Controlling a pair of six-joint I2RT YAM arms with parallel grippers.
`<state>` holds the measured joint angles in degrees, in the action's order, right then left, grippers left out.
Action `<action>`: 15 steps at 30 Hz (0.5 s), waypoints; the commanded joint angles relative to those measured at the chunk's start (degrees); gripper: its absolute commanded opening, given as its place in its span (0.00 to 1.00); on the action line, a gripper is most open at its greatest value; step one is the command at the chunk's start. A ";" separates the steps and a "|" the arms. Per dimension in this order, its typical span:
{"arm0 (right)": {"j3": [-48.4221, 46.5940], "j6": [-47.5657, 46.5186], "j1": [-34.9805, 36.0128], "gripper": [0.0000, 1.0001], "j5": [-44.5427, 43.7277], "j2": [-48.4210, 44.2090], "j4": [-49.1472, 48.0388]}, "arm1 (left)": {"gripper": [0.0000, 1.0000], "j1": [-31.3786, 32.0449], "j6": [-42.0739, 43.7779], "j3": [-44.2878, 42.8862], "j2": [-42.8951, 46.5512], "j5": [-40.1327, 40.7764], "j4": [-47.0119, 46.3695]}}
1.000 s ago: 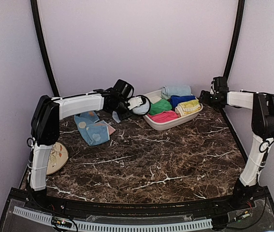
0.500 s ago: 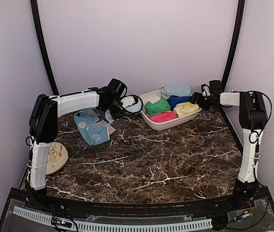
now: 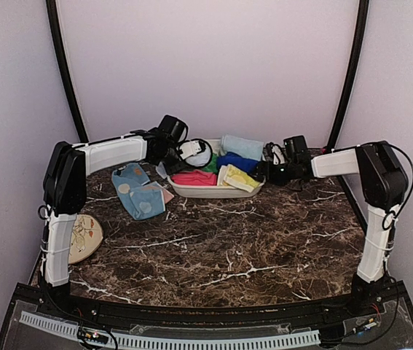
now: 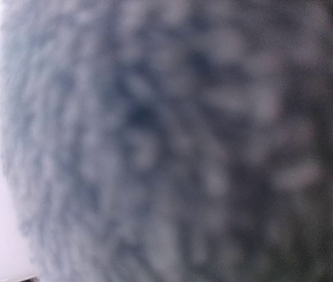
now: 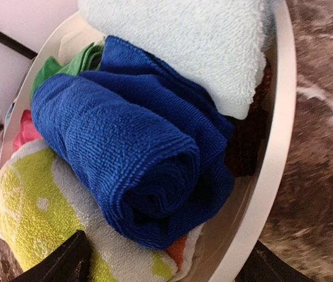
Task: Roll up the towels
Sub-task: Move the storage box to the center of the board.
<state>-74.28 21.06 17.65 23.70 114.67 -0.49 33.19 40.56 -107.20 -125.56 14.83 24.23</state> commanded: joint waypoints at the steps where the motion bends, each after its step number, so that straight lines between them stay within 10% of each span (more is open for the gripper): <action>1: 6.00 2.21 3.26 0.83 2.61 -2.97 -2.90 | 0.00 -1.62 7.09 -5.22 2.11 2.37 -5.97; 15: 18.86 5.00 4.93 0.85 0.95 -14.96 -5.63 | 0.00 -2.66 22.28 -21.47 -15.33 -0.85 -14.85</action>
<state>-56.60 26.04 21.87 24.34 101.58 -6.48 29.61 58.74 -126.13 -139.37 17.50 11.33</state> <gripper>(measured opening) 0.845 0.227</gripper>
